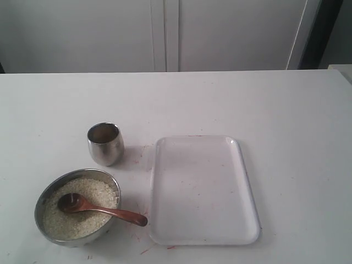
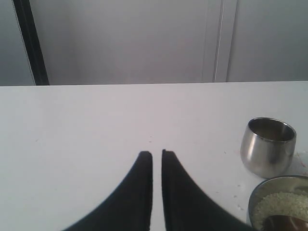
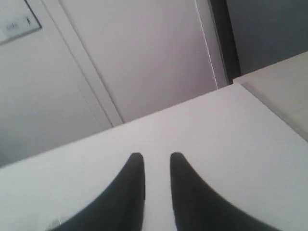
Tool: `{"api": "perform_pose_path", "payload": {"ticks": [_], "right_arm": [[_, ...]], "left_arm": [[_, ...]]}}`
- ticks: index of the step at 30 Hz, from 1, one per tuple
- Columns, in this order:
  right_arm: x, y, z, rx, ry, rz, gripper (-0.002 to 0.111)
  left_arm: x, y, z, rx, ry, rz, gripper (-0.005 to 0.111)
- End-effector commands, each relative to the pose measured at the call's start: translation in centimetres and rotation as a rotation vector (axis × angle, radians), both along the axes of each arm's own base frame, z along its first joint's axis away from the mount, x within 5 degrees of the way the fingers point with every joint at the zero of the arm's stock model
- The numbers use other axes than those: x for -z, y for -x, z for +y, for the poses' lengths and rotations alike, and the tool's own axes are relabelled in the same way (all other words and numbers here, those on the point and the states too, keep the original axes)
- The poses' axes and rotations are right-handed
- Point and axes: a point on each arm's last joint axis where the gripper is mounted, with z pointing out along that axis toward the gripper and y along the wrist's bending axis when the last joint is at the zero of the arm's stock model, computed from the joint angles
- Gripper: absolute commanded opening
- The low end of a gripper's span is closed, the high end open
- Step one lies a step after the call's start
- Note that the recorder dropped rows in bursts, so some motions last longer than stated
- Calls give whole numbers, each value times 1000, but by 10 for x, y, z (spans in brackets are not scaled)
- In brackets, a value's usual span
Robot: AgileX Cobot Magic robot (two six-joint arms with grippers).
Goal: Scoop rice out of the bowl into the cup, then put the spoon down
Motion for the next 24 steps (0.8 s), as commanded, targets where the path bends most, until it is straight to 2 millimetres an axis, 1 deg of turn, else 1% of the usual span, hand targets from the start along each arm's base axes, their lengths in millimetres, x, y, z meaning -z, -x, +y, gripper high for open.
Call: {"api": "perform_pose_path", "payload": {"ticks": [1, 4, 7, 8, 9, 12, 16, 17, 18, 19, 20, 22, 23, 24], "right_arm": [[-33, -22, 5, -134, 93, 191, 19], [-48, -44, 11, -281, 102, 298, 19], [-55, -67, 20, -444, 28, 391, 19], [-57, -76, 23, -500, 37, 404, 19], [-63, -89, 32, -623, 48, 382, 15], [-71, -104, 44, -737, 78, 378, 1], [-79, -128, 77, -915, 167, 433, 0], [-78, -139, 87, -921, 202, 481, 0], [-79, -145, 93, -915, 232, 504, 0], [-80, -155, 105, -890, 322, 553, 0], [-80, -160, 109, -856, 380, 589, 0], [-83, -173, 126, -709, 566, 696, 0], [-84, -175, 138, -705, 622, 701, 0], [-85, -173, 152, -750, 635, 686, 0]], "left_arm": [[-3, 1, 0, 4, 9, -13, 14], [-3, 1, 0, 4, 9, -13, 14], [-3, 1, 0, 4, 9, -13, 14], [-3, 1, 0, 4, 9, -13, 14], [-3, 1, 0, 4, 9, -13, 14], [-3, 1, -1, 11, 9, -13, 14], [-3, 1, -1, 11, 9, -13, 14], [-3, 1, -1, 11, 9, -13, 14], [-3, 1, -1, 11, 9, -13, 14], [-3, 1, -1, 11, 9, -13, 14], [-3, 1, -1, 11, 9, -13, 14], [-3, 1, -1, 11, 9, -13, 14], [-3, 1, -1, 11, 9, -13, 14], [-3, 1, -1, 11, 9, -13, 14]]}}
